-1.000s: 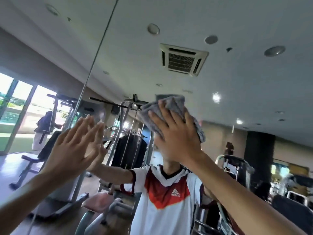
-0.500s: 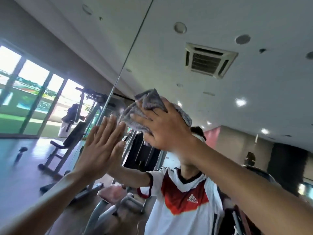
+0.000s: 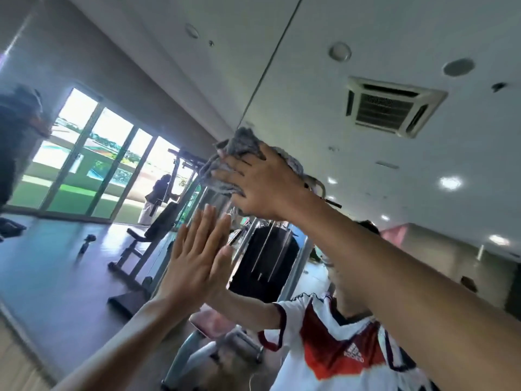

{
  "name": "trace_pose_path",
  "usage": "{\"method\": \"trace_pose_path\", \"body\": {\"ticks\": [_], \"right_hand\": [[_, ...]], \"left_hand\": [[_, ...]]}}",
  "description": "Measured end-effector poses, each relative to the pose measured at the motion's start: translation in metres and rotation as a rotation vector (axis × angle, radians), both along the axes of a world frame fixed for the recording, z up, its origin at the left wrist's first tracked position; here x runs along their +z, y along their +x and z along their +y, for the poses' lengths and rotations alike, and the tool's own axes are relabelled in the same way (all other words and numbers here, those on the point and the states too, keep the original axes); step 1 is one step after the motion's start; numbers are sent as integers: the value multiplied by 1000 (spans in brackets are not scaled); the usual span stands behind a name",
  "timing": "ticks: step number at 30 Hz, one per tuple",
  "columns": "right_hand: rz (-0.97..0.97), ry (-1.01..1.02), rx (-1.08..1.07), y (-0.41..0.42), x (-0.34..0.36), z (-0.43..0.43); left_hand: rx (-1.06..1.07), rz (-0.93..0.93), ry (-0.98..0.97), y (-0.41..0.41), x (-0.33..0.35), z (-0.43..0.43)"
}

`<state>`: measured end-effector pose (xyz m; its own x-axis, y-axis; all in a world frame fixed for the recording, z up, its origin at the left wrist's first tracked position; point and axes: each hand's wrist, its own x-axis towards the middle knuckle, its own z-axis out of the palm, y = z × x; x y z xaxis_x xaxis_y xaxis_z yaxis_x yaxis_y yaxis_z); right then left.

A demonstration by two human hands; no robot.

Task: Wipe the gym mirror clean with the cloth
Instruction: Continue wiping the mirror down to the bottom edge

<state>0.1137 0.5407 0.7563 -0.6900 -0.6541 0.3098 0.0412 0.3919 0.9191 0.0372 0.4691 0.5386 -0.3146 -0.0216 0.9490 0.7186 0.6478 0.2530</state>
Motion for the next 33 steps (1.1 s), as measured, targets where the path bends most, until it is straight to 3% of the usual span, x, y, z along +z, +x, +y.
{"method": "trace_pose_path", "body": {"ticks": [3, 6, 9, 11, 13, 16, 18, 20, 22, 23, 26, 28, 29, 31, 33], "right_hand": [[-21, 106, -3, 7, 47, 9], [249, -210, 44, 5, 95, 17], [381, -402, 54, -8, 57, -2], [238, -303, 38, -13, -2, -14], [-22, -85, 4, -5, -55, -14], [-194, 108, -62, 11, -56, 3], [-70, 28, -57, 9, -16, 18], [198, -229, 2, 13, 23, 33], [391, -441, 40, 17, 17, 37], [391, -449, 47, 16, -5, 37], [71, -135, 74, 32, -85, 52], [-127, 42, 19, 56, -91, 75], [-127, 79, 7, 66, -77, 87], [7, -2, 11, 82, -35, 112], [251, -233, 17, 104, 3, 133]], "left_hand": [[-67, -55, 29, 5, -35, 1], [-64, -68, 8, 5, -43, -4], [-65, -82, 27, 6, -39, -4], [-72, -124, 76, 7, -40, -2], [-100, -194, 132, 13, -43, 1], [-117, -283, 138, 25, -48, 4], [-69, -233, 141, 26, -48, 7], [-51, -212, 161, 24, -47, 9], [-63, -279, 222, 25, -45, 13], [-72, -317, 258, 29, -43, 15], [-97, -368, 302, 44, -39, 24], [-120, -405, 285, 52, -41, 30], [-125, -419, 293, 56, -41, 34], [-138, -442, 347, 63, -37, 41], [-154, -431, 393, 70, -28, 46]]}}
